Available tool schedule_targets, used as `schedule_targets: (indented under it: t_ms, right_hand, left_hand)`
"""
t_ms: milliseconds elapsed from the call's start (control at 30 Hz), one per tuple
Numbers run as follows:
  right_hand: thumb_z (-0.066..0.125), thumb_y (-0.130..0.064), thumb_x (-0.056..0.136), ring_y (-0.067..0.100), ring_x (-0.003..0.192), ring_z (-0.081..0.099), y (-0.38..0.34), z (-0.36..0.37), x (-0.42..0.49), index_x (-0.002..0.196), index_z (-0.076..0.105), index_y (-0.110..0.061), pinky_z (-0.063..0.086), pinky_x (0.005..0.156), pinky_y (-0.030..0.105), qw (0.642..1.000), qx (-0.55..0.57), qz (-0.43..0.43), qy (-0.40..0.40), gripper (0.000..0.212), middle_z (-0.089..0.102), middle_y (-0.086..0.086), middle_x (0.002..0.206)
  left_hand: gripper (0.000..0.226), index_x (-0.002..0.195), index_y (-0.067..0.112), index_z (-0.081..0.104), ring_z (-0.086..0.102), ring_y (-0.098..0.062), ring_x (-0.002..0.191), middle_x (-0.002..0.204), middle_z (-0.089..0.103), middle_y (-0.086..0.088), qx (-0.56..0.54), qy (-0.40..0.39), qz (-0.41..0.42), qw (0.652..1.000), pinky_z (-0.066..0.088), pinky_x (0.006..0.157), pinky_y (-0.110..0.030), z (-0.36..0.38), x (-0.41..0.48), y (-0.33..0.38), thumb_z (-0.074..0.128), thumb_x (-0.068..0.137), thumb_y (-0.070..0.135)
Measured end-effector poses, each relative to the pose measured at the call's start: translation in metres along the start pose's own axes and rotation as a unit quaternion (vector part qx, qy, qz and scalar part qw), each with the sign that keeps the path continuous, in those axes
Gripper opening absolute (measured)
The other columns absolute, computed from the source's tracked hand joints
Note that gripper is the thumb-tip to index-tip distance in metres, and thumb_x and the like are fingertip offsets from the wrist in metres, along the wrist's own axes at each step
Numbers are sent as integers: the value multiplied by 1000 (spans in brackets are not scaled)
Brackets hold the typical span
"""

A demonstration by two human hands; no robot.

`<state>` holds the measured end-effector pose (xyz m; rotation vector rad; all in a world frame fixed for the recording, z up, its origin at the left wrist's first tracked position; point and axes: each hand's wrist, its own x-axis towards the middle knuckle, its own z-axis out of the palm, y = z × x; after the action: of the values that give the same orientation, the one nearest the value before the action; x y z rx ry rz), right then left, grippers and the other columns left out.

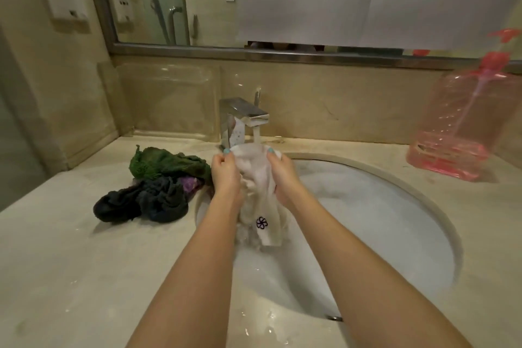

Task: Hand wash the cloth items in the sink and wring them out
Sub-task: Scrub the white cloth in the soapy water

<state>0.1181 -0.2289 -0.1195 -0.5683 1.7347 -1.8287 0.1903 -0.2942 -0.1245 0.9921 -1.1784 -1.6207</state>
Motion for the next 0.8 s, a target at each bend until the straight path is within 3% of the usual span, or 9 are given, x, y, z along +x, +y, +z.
schedule_targets:
  t_ms: [100, 167, 267, 400, 433, 500, 600, 733, 800]
  right_hand:
    - [42, -33, 103, 25, 112, 61, 1, 2, 3, 124, 55, -13, 50, 97, 37, 1000, -6, -3, -15, 32, 64, 9, 122]
    - [41, -33, 103, 28, 112, 62, 1, 1, 5, 113, 57, -18, 48, 101, 45, 1000, -4, 4, -12, 24, 65, 11, 120]
    - [44, -28, 103, 27, 110, 62, -1, -2, 12, 105, 58, -16, 48, 101, 43, 999, 21, -20, 15, 19, 66, 11, 116]
    - [42, -29, 104, 15, 84, 61, -11, 0, 5, 105, 58, -12, 49, 71, 26, 998, 10, -46, 34, 23, 65, 3, 94]
    - [41, -31, 103, 15, 78, 59, -10, 0, 1, 103, 59, -12, 46, 65, 25, 997, -42, -58, 28, 26, 63, 1, 87]
    - [43, -35, 101, 14, 67, 54, -6, 5, -15, 81, 60, -12, 42, 58, 26, 980, -172, -97, -10, 35, 57, -1, 70]
    - [52, -35, 97, 4, 46, 41, -3, 16, -28, 51, 45, -21, 30, 46, 19, 962, -234, -139, -15, 48, 44, -10, 48]
    - [50, -21, 97, 19, 66, 48, -10, 5, -9, 62, 52, -14, 34, 50, 26, 965, -231, -94, 80, 36, 54, 0, 63]
    - [50, -19, 97, 19, 66, 47, -9, 0, -6, 59, 48, -15, 35, 51, 26, 969, -209, -88, 101, 38, 51, -1, 61]
  left_hand:
    - [20, 87, 15, 46, 46, -21, 79, 80, 47, -6, -16, -1, -13, 1000, 41, 69, -32, -3, 5, 0, 41, 104, 25]
    - [15, 94, 14, 46, 48, -22, 81, 84, 50, -8, 0, -14, -17, 1000, 42, 70, -33, -2, 2, 2, 42, 103, 25]
    - [19, 111, 12, 49, 59, -25, 89, 100, 59, -11, 74, -64, -26, 995, 50, 77, -37, 2, -3, 2, 45, 101, 28]
    - [33, 119, 5, 60, 63, -33, 102, 112, 65, -16, 109, -88, -28, 990, 50, 81, -37, 5, -6, 6, 43, 100, 25]
    - [34, 120, 2, 59, 61, -30, 100, 110, 64, -14, 104, -85, -7, 991, 49, 83, -36, 6, -7, 8, 40, 101, 22]
    - [35, 121, -4, 56, 51, -21, 93, 102, 56, -9, 96, -60, 58, 992, 45, 76, -29, 5, -10, 13, 36, 102, 17]
    - [30, 99, 7, 62, 51, -20, 80, 83, 57, -3, 97, -14, 82, 992, 37, 64, -30, 3, -15, 13, 38, 103, 24]
    - [33, 61, 19, 53, 52, -21, 68, 64, 54, 0, 163, -97, 118, 975, 39, 64, -31, 17, -35, 4, 46, 86, 41]
    - [35, 56, 19, 50, 51, -22, 66, 60, 53, 0, 188, -116, 134, 966, 39, 61, -31, 21, -39, 5, 47, 80, 44]
